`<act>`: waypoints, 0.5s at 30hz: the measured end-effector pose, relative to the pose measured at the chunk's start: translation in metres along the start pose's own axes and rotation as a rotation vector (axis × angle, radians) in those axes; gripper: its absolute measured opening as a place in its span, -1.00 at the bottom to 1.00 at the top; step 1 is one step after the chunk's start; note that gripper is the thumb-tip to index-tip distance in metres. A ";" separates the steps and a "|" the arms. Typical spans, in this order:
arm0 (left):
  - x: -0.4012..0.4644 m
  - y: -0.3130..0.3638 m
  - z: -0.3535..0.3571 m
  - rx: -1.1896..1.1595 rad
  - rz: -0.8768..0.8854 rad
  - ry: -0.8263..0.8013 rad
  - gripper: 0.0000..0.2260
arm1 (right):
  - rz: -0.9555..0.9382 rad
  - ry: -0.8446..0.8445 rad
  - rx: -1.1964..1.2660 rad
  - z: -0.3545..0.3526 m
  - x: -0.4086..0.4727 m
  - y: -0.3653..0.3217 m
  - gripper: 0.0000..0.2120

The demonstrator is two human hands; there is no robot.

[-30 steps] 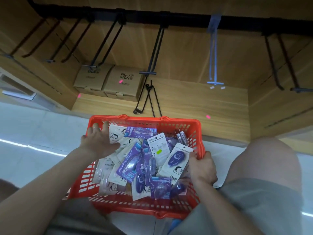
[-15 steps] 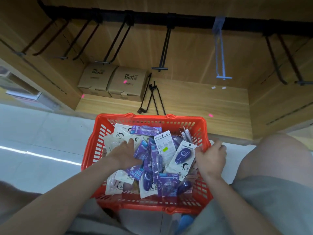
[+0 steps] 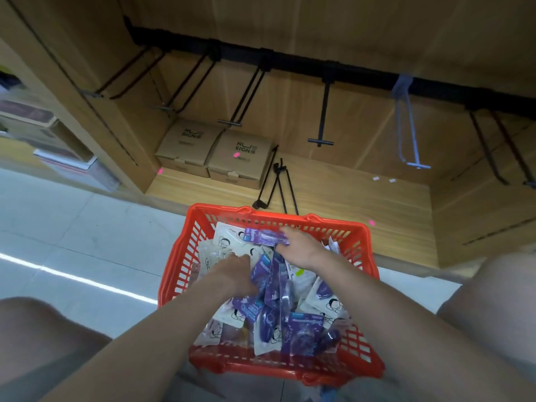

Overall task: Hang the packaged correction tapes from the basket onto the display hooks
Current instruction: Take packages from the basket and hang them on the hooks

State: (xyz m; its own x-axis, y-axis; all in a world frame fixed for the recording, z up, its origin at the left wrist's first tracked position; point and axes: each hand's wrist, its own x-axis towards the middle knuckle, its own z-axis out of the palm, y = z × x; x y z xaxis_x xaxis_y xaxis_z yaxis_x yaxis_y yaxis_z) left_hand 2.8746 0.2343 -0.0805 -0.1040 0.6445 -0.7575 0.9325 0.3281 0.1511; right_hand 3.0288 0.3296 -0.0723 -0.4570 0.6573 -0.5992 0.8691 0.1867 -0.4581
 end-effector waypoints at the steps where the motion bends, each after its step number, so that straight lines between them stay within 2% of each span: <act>1: 0.001 0.000 0.001 -0.008 -0.008 0.001 -0.42 | 0.022 -0.018 0.010 0.001 0.005 0.000 -0.43; 7: 0.003 -0.004 0.019 -0.161 -0.001 0.029 -0.40 | 0.011 -0.029 -0.029 0.021 0.027 0.016 -0.53; 12: 0.001 -0.008 0.010 -0.188 0.036 0.012 -0.63 | -0.036 -0.005 -0.089 0.027 0.035 0.018 -0.86; 15: -0.002 -0.014 -0.006 -0.165 0.057 -0.012 -0.71 | -0.032 0.064 -0.059 0.031 0.037 0.016 -0.92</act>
State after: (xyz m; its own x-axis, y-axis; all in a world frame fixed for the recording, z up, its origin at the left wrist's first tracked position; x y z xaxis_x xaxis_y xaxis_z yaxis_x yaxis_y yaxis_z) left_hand 2.8597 0.2325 -0.0769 -0.0478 0.6575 -0.7519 0.8671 0.4010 0.2955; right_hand 3.0201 0.3339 -0.1221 -0.4731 0.6952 -0.5411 0.8649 0.2495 -0.4356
